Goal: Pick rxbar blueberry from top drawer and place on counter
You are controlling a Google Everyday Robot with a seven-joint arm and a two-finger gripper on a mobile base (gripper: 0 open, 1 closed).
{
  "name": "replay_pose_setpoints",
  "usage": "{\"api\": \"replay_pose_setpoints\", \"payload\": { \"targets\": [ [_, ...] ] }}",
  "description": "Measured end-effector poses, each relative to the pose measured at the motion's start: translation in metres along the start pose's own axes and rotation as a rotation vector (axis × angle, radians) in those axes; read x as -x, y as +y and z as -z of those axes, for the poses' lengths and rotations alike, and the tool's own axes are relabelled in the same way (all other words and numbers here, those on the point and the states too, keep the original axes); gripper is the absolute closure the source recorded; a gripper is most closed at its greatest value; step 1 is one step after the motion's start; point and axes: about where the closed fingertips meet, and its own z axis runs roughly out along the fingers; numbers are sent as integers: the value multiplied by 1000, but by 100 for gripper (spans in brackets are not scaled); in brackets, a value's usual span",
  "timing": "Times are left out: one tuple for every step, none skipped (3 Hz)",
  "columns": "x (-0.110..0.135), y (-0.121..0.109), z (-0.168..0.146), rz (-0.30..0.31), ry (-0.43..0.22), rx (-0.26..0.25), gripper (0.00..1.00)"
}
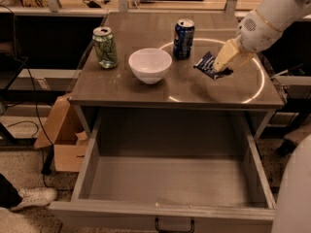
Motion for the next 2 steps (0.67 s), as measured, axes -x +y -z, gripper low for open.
{"api": "replay_pose_setpoints", "payload": {
  "targets": [
    [0,3,-17,-7,26,38,100],
    [-1,5,-28,-14,39,60,100]
  ]
}}
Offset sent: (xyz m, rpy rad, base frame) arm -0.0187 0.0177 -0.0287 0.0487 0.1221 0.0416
